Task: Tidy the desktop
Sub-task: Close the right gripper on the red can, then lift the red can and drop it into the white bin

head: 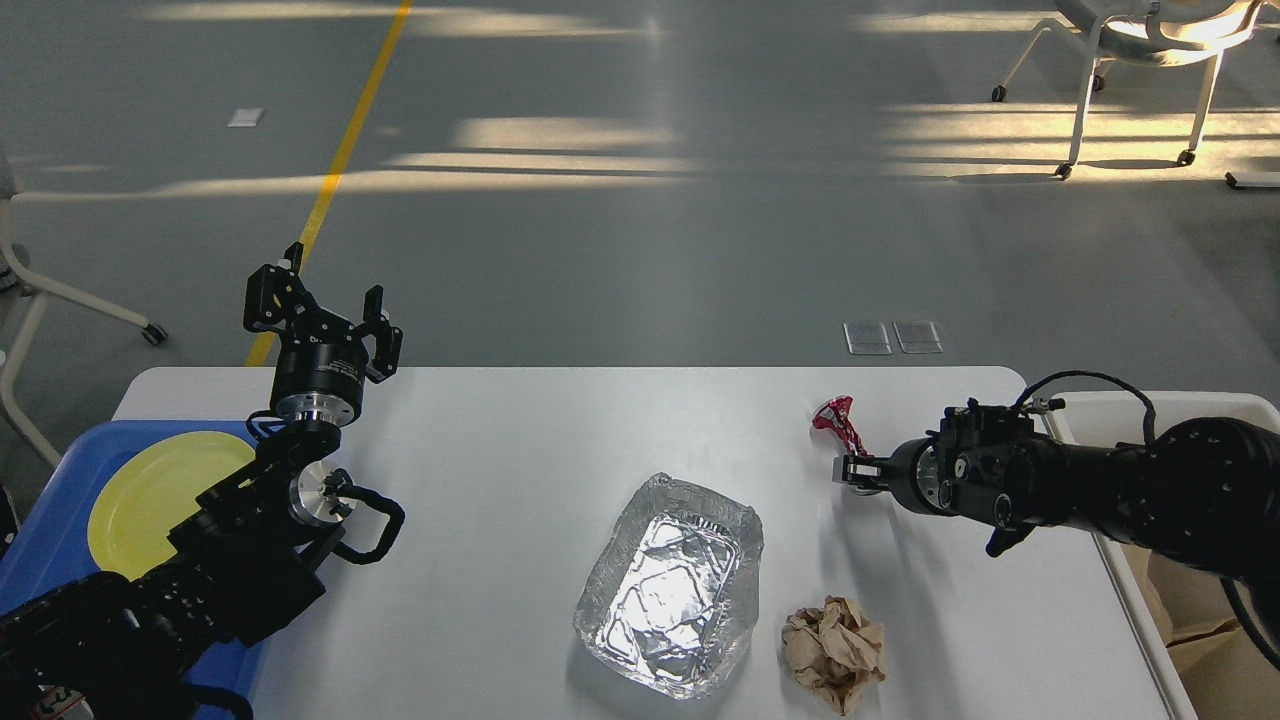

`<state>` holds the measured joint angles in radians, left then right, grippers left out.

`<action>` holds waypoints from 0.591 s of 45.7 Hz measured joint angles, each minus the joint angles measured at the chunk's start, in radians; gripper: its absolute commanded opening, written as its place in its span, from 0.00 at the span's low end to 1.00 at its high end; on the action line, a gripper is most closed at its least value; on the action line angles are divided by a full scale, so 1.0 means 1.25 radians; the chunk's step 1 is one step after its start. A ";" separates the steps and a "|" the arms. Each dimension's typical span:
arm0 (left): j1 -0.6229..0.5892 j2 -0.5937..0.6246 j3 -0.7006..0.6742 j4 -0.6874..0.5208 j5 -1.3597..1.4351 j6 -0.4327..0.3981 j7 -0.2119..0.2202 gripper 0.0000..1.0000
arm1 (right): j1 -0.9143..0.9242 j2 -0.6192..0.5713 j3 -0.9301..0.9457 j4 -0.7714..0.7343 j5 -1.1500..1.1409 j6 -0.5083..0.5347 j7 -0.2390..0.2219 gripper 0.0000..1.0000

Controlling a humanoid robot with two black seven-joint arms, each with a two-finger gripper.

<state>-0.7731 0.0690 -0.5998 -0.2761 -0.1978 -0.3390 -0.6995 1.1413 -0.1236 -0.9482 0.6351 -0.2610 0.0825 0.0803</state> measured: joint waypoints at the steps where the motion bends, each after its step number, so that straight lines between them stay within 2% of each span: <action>1: 0.000 0.000 0.000 0.000 0.000 0.000 0.000 0.97 | 0.009 -0.002 -0.001 0.005 0.000 0.001 0.001 0.61; 17: 0.000 0.000 0.000 0.000 0.000 0.000 0.000 0.97 | 0.202 -0.141 -0.010 0.153 -0.002 0.045 0.009 0.62; 22: 0.000 0.000 0.000 0.000 0.000 0.000 0.000 0.97 | 0.302 -0.198 -0.011 0.199 -0.003 0.105 0.012 0.62; 27: 0.000 0.000 0.000 0.000 0.000 0.000 0.000 0.97 | 0.434 -0.259 -0.009 0.233 -0.003 0.215 0.023 0.63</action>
<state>-0.7731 0.0690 -0.5998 -0.2761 -0.1978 -0.3390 -0.6995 1.6833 -0.4477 -0.9597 0.9268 -0.2653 0.3512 0.1095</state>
